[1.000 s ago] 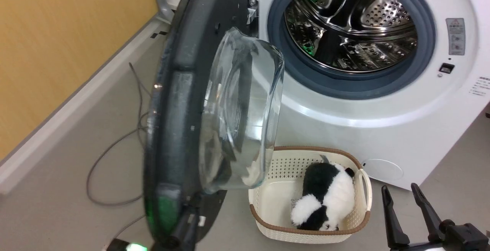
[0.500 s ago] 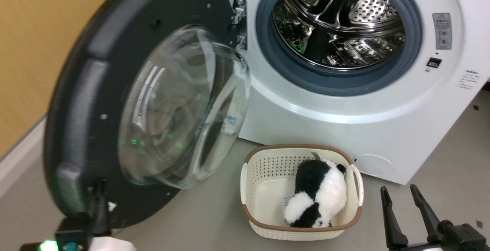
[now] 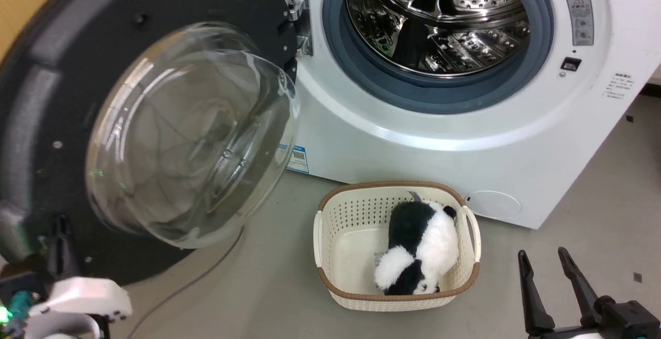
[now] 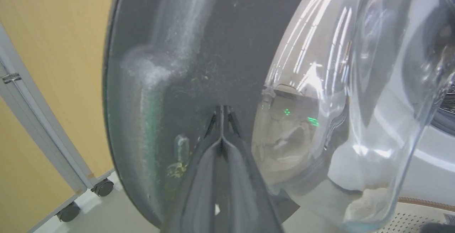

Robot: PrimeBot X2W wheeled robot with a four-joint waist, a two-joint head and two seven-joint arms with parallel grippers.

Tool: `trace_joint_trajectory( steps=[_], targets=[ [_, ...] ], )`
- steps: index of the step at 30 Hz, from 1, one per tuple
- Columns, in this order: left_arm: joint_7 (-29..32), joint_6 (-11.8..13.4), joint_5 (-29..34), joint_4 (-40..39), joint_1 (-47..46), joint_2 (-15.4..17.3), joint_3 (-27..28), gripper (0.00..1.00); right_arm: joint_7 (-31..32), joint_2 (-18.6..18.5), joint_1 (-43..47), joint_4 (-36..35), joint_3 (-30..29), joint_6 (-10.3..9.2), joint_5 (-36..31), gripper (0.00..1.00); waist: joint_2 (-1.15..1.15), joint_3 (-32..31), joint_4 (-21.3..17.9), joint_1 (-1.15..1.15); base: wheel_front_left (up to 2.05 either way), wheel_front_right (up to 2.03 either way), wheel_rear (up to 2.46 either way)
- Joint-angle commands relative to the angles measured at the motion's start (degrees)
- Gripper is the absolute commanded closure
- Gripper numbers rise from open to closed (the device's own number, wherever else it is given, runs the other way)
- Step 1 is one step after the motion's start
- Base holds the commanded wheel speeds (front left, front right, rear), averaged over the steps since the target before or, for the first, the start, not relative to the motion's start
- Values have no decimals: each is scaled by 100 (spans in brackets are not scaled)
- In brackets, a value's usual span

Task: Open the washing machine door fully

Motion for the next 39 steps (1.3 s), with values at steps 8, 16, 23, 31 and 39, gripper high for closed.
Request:
trace_joint_trajectory(
  steps=[8,16,23,31,39],
  targets=[
    [-6,-134,-89,536,-502,105,465,100,-25,16,-187,33,-38,3,-82,0,0,136,-132,0,0,0,0],
    [-6,-315,-53,1055,-821,140,909,100,-25,16,-226,97,-14,3,-97,0,0,172,-237,0,0,0,0],
    [-6,-490,253,966,-646,-7,909,100,-25,16,-162,155,-8,3,-47,0,0,-2,-293,0,0,0,0],
    [-6,-594,679,272,-105,-317,747,100,-25,16,-46,88,-99,3,13,0,0,-276,-388,0,0,0,0],
    [-6,-857,975,-648,303,-498,466,100,-25,16,9,-63,-167,3,-4,0,0,-377,-595,0,0,0,0]
  ],
)
